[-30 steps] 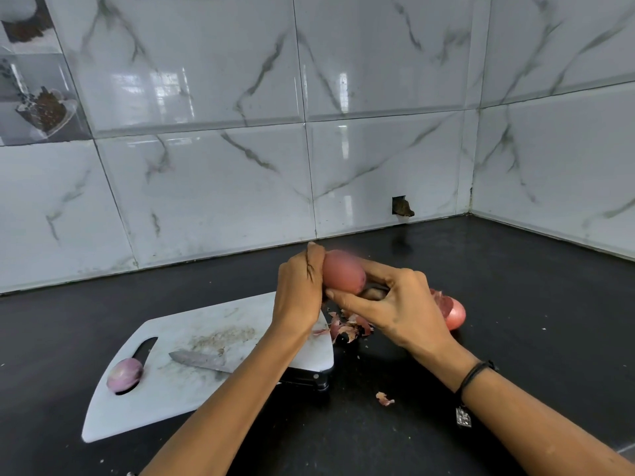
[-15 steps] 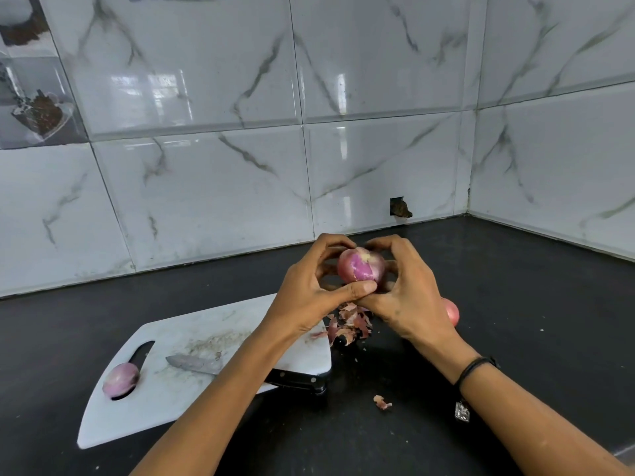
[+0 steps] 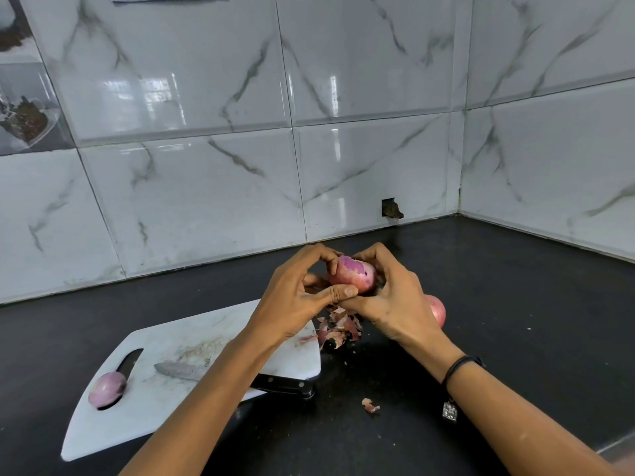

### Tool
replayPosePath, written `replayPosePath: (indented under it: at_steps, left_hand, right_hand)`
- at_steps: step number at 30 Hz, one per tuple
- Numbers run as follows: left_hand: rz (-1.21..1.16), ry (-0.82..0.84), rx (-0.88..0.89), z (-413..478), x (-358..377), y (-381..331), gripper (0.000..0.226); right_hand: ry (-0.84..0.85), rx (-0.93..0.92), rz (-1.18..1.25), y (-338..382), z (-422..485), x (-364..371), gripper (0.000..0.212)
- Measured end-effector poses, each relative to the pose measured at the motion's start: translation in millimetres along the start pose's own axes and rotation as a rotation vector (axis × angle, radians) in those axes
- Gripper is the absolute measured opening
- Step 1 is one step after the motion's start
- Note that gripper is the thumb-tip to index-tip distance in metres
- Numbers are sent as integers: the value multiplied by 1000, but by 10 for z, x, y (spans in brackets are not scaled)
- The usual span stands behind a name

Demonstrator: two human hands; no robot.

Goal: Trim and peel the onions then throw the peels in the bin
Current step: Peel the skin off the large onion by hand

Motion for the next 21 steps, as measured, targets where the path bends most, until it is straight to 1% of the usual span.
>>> replayPosePath:
  at_steps: [6, 14, 17, 21]
  left_hand:
    - [-21, 44, -31, 3, 13, -33, 43]
    - [28, 124, -32, -6, 6, 3, 42]
    - [8, 108, -15, -11, 13, 18, 37]
    - [-4, 38, -19, -10, -4, 37, 27]
  right_hand:
    - [0, -54, -30, 63, -27, 9, 47]
    - [-6, -112, -94, 132, -61, 27, 43]
    - [-4, -96, -85, 125, -62, 25, 42]
    - [-20, -47, -47, 101, -58, 6, 43]
Point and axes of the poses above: each hand's wrist, its own z-axis towards the middle knuckle, its own x-axis out of the palm, y = z × x, the point moved 6 cm from there along z, towards the middle knuckle, and after that the axes turned 8 degrees about x, right-handed, at the moved point
